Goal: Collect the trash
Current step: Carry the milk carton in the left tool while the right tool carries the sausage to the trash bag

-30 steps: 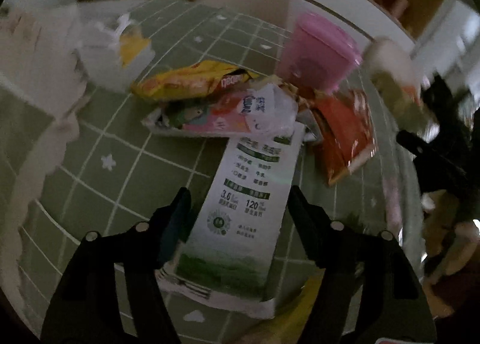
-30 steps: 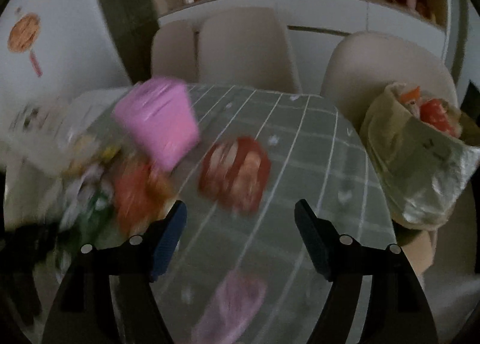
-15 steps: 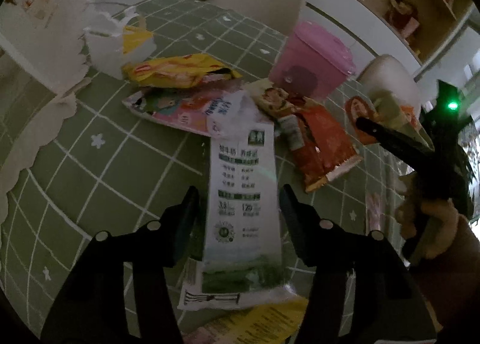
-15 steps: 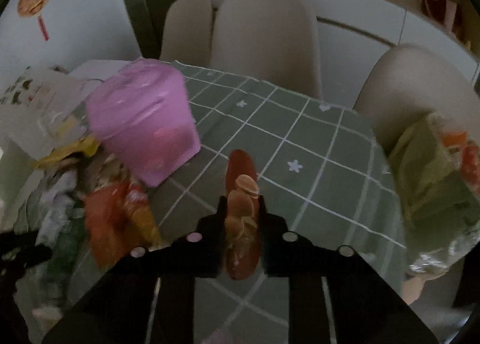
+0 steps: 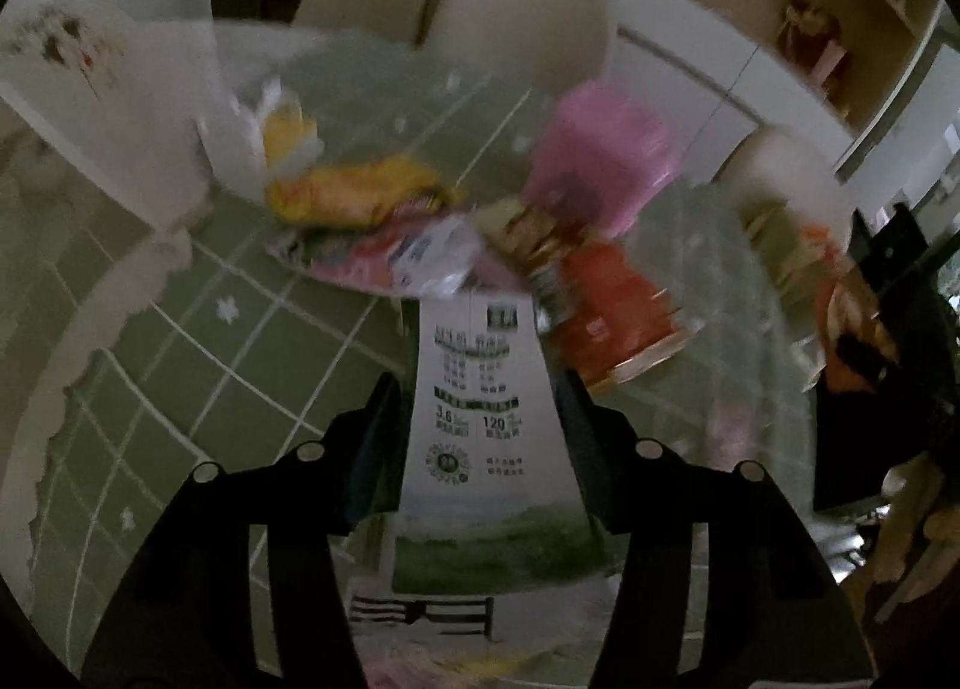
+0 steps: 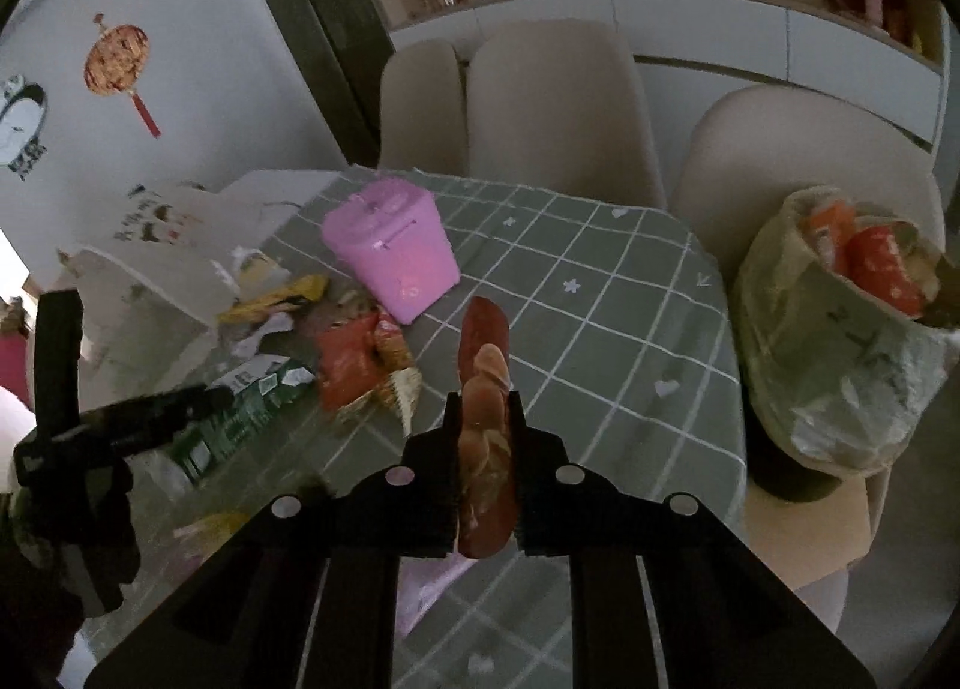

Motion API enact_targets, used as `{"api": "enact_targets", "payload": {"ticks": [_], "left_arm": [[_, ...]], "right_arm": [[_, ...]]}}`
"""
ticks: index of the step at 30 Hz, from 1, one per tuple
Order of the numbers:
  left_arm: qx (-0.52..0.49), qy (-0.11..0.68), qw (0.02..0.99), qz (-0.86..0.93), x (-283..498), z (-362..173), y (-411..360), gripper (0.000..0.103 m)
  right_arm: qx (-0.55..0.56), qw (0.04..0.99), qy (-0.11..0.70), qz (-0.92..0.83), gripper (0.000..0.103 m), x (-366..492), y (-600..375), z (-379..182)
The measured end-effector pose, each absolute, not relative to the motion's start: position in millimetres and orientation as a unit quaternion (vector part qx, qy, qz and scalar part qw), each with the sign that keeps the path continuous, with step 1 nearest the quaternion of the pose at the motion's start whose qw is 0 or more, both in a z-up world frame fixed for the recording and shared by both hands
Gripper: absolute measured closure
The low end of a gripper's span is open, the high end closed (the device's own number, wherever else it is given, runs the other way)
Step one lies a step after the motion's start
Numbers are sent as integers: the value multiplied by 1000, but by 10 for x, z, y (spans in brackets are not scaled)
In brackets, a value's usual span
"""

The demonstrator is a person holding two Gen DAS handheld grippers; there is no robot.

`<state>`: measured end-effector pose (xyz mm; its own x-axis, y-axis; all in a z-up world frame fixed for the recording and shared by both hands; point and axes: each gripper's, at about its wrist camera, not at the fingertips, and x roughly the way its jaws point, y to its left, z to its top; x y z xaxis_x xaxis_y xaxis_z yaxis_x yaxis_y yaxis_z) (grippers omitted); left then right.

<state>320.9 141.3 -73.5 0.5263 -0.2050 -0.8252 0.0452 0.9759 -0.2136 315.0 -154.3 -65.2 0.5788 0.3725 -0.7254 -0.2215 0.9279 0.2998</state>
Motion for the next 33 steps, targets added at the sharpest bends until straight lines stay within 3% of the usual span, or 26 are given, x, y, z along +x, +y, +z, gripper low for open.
{"api": "enact_targets", "payload": {"ticks": [1,2,3,7,12,14,19,23,28,33], "left_arm": [[-83,465,879,-69,3146,-601,1352,52],[-80,449,887,-66,3071,-478,1289,72],[-73,434,896,-60,2991,-349,1200,81],[-60,383,920,-64,2753,63,810,83],[-48,372,924,-71,2756,196,508,81],[-76,400,912,-54,2748,74,551,61],[-117,436,892,22,2526,-376,578,40],[-173,500,846,67,2570,-877,614,39],[-168,523,831,94,2731,-1153,623,39],[-163,520,834,87,2810,-1093,608,51]], "right_arm": [[93,884,424,172,89,3089,-1593,-596],[96,886,419,174,89,3013,-1662,-534],[94,888,414,174,89,2959,-1724,-487],[97,897,396,169,89,2785,-2028,-321],[99,896,394,182,89,2816,-2392,-273],[95,893,395,194,89,2831,-2475,-295],[88,896,389,195,89,2849,-2647,-464],[98,886,413,187,89,2935,-2726,-653],[98,884,421,178,89,2929,-2785,-715],[86,890,415,167,89,2869,-2855,-670]]}}
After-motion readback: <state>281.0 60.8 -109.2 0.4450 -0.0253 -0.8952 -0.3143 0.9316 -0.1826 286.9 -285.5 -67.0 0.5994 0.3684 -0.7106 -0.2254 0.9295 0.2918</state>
